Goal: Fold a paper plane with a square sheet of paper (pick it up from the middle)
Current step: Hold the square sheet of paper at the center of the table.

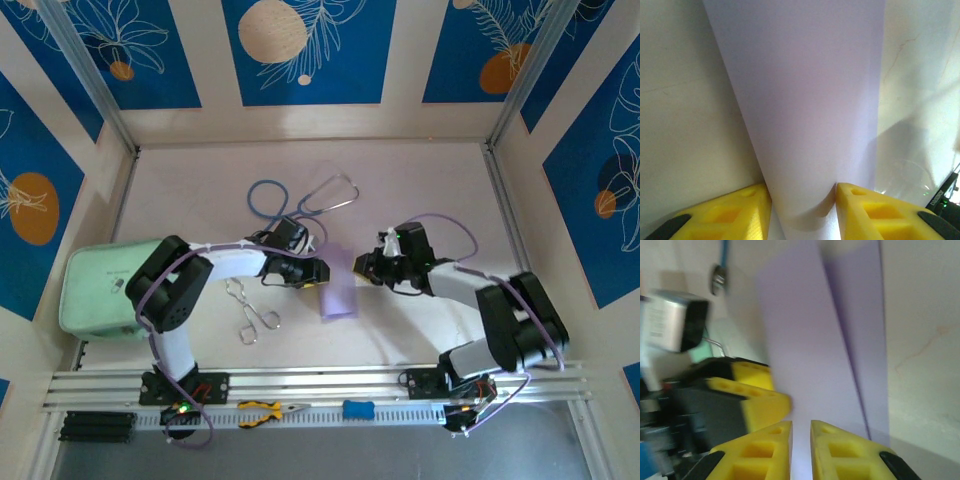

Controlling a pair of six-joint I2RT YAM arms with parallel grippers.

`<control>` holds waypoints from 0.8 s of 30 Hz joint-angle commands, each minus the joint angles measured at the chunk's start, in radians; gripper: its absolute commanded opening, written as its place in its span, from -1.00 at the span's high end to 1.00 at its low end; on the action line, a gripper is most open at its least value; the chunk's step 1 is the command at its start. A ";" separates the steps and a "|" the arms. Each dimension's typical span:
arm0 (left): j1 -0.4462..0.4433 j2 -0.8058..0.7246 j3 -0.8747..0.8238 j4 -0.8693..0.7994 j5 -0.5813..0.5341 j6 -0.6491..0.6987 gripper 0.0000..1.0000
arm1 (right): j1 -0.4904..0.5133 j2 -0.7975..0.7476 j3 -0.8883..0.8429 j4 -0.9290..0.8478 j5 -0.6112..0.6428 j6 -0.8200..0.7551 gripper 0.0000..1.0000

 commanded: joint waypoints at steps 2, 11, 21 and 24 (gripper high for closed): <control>-0.009 0.027 0.035 -0.066 -0.028 0.032 0.21 | -0.085 -0.147 -0.020 -0.153 0.042 -0.053 0.62; -0.036 0.070 0.117 -0.180 -0.030 0.120 0.15 | -0.175 -0.329 -0.126 -0.220 0.032 -0.033 0.60; -0.067 0.126 0.228 -0.362 -0.119 0.228 0.04 | -0.175 -0.300 -0.128 -0.212 0.002 -0.040 0.60; -0.069 0.139 0.245 -0.389 -0.141 0.234 0.02 | -0.174 -0.282 -0.126 -0.202 -0.010 -0.039 0.60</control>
